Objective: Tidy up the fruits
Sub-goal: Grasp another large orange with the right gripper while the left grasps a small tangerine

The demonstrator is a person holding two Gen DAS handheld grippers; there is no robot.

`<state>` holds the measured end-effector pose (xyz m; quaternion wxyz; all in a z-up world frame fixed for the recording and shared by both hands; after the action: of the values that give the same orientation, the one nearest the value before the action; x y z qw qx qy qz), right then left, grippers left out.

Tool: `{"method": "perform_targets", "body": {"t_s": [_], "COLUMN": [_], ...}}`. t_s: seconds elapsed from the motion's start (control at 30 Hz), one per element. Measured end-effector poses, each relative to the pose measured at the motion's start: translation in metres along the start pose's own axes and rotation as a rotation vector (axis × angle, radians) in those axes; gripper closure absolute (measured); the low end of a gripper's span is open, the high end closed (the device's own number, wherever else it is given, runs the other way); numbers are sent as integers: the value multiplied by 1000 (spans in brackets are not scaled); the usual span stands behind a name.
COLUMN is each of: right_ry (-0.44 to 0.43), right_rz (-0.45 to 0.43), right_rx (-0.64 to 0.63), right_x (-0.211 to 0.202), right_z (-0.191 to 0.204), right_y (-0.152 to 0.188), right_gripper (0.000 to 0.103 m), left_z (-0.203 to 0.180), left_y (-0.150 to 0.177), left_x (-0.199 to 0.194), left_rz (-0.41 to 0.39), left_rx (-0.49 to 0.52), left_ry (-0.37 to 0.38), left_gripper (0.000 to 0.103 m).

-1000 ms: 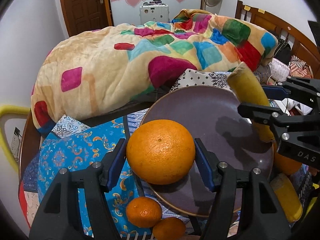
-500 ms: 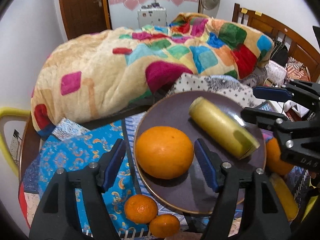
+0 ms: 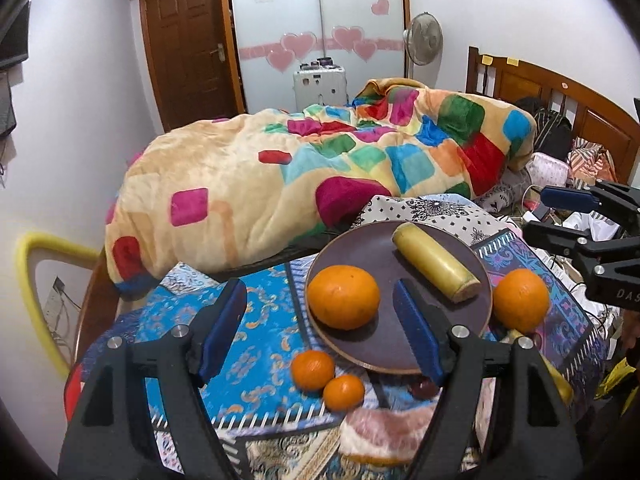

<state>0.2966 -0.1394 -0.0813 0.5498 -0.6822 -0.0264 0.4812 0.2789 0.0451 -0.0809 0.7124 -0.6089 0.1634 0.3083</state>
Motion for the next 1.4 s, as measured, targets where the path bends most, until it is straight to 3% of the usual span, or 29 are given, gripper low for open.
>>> {"method": "perform_targets", "body": {"t_s": [0.27, 0.73, 0.97, 1.1, 1.17, 1.27, 1.4], "right_ry": [31, 30, 22, 13, 14, 4, 2], "right_rz": [-23, 48, 66, 63, 64, 57, 50], "right_rx": [-6, 45, 32, 42, 51, 51, 48], "right_x": [-15, 8, 16, 19, 20, 19, 17], "right_z": [4, -6, -2, -4, -6, -6, -6], "right_y": [25, 74, 80, 81, 81, 82, 83], "right_gripper": [37, 37, 37, 40, 49, 50, 50], "left_z": [12, 2, -8, -13, -15, -18, -22], "left_y": [32, 84, 87, 87, 87, 87, 87], "left_x": [-3, 31, 40, 44, 46, 46, 43], "left_rz": [46, 174, 199, 212, 215, 212, 194], "left_rx": [-31, -33, -15, 1, 2, 10, 31], "left_ry": [11, 62, 78, 84, 93, 117, 102], "left_gripper": [27, 29, 39, 52, 57, 70, 72]}}
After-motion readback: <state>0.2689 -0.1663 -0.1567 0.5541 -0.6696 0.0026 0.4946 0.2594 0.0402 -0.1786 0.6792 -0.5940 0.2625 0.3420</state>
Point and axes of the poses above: each gripper's, at about its wrist camera, not at the fingertips, and x roughly the way its jaws point, z to its left, y to its underside, the point moved 4 cm from there along x, roughly the way its jaws point, and after that the axes turned 13 degrees about -y, right-handed, at the moved point
